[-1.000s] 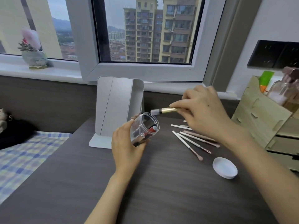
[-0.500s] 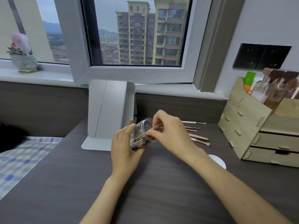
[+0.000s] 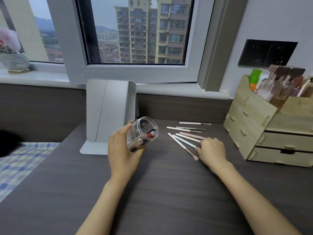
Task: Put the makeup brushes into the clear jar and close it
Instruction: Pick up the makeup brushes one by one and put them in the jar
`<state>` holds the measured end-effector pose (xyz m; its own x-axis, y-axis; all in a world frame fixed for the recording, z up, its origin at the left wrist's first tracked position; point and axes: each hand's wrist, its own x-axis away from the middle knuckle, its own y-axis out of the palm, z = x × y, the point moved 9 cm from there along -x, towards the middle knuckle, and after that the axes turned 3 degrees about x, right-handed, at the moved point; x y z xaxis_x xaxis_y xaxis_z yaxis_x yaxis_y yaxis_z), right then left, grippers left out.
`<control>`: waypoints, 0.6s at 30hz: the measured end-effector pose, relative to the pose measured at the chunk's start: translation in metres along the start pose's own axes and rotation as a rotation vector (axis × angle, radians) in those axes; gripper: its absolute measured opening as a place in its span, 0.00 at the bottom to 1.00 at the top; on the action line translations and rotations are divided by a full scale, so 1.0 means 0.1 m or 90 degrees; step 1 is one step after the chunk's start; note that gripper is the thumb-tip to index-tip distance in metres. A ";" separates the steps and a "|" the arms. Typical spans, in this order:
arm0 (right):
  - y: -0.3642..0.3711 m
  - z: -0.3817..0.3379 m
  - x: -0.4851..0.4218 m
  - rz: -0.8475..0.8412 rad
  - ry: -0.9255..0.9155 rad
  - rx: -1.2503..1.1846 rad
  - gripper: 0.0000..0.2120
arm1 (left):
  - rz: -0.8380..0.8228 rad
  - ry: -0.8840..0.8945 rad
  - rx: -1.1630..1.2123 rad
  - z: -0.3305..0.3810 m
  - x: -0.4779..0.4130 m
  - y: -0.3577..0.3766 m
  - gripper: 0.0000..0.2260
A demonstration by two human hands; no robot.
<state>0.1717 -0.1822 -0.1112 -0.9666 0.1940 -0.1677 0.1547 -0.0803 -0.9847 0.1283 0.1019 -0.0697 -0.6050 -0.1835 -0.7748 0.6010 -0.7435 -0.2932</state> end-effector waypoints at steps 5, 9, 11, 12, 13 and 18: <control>0.18 0.05 -0.01 0.032 -0.027 0.074 0.12 | -0.011 0.012 -0.008 0.03 0.01 0.03 0.35; 0.05 0.09 0.01 0.091 0.008 0.020 0.09 | -0.013 0.022 -0.007 0.04 0.02 0.03 0.37; -0.18 0.22 0.09 0.175 0.054 -0.178 0.08 | -0.015 0.022 -0.003 0.04 0.03 0.03 0.37; -0.31 0.28 0.15 0.215 0.062 -0.304 0.07 | -0.016 0.023 -0.001 0.04 0.03 0.04 0.38; -0.46 0.30 0.23 0.244 0.052 -0.419 0.06 | -0.018 0.025 0.000 0.05 0.02 0.04 0.38; -1.19 0.10 0.64 0.276 -0.100 -0.635 0.05 | -0.031 0.037 -0.010 0.06 0.03 0.09 0.37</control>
<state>0.0898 -0.1702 -0.0044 -0.7949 0.2072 -0.5702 0.5143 0.7287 -0.4522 0.1286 0.0910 -0.0711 -0.6024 -0.1088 -0.7907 0.5798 -0.7405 -0.3398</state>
